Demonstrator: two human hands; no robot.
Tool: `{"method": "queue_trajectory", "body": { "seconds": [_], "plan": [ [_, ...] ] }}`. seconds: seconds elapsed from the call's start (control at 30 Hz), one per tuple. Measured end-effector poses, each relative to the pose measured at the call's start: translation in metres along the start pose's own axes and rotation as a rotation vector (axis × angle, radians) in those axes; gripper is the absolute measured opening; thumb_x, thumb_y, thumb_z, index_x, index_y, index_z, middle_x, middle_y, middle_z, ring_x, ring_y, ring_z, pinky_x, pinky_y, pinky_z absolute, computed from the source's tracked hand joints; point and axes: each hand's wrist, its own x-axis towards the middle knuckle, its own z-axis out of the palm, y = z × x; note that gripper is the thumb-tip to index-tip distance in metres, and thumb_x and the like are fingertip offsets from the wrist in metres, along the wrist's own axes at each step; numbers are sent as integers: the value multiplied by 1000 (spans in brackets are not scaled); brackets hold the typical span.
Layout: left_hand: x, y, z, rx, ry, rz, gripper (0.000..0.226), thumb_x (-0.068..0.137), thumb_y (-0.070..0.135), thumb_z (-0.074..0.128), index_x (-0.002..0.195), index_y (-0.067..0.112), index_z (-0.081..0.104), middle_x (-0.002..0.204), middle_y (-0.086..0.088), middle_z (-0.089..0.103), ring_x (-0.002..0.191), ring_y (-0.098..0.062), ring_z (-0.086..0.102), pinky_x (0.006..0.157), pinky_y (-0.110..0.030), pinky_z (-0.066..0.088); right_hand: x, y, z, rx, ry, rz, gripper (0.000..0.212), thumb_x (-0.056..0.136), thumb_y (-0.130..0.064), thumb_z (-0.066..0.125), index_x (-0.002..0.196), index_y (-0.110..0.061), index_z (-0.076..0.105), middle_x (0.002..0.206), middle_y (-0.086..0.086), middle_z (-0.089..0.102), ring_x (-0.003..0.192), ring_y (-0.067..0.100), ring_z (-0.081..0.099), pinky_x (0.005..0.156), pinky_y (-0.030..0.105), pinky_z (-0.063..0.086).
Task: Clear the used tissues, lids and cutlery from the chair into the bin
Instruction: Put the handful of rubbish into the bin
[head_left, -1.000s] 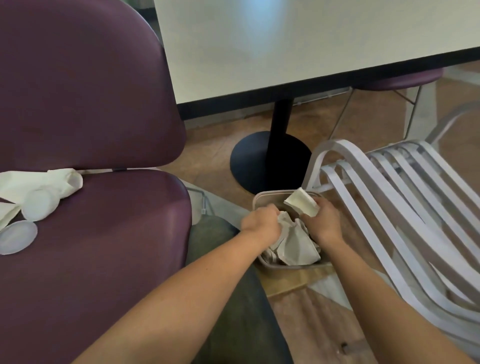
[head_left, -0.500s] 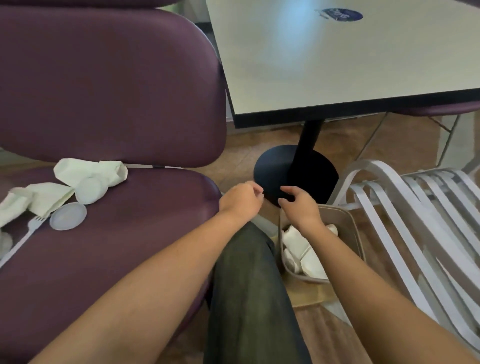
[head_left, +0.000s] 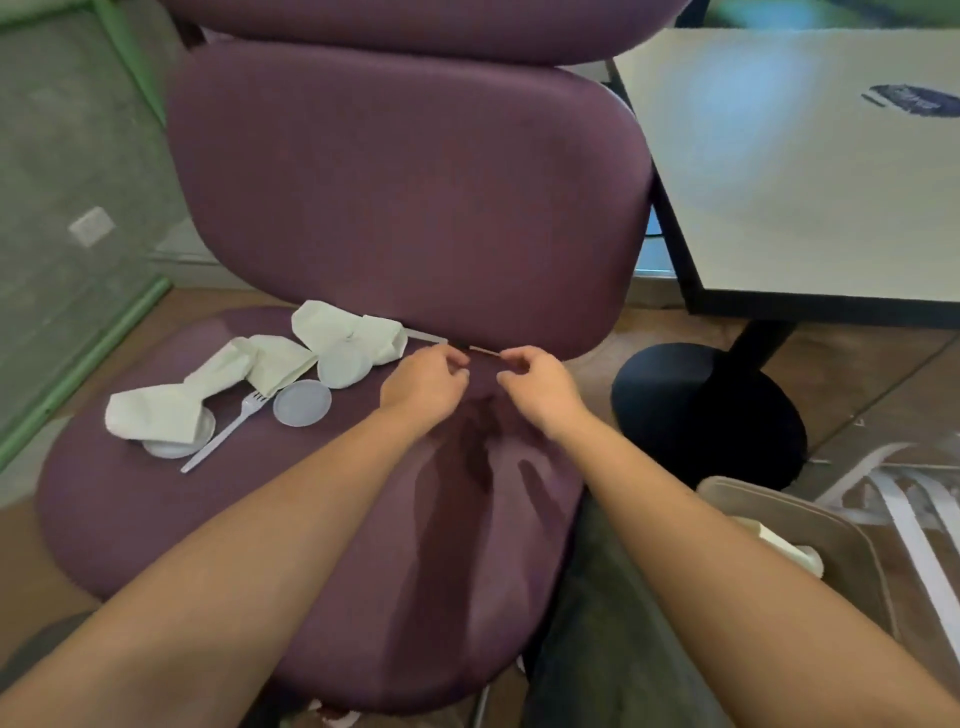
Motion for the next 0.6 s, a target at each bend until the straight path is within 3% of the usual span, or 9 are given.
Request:
{"method": "queue_trajectory", "body": {
  "seconds": [0.17,0.27,0.4,0.6],
  "plan": [
    [20,-54,-27,-11,52,-77,23,89,28,58,110,31,65,112,7,68,109,-18,61,90,-34,50,24,-24,53,-27,-66,4,32,86,-21,60,117,-21,66,120,5,67,115,25,59,100,37,46],
    [33,-85,-39,30,51,-103,35,86,26,63,121,25,63,122,0,63,117,-22,56,97,-37,47,36,-34,82,-56,-105,-3,31,86,-20,59,117,-20,66,119,5,67,116,25,57,101,35,45],
    [44,-117,-44,220,6,-70,59,82,32,72,135,22,49,134,-8,49,126,-28,44,102,-41,39,50,-39,114,-96,-154,22,31,88,-23,58,117,-20,67,121,5,68,121,28,54,103,35,43],
    [66,-146,-42,457,-16,-7,95,78,48,73,151,22,20,153,-6,26,140,-27,23,111,-44,22,72,-42,156,-75,-222,88,28,89,-31,59,111,-20,72,119,4,69,120,27,55,103,36,43]
  ]
}}
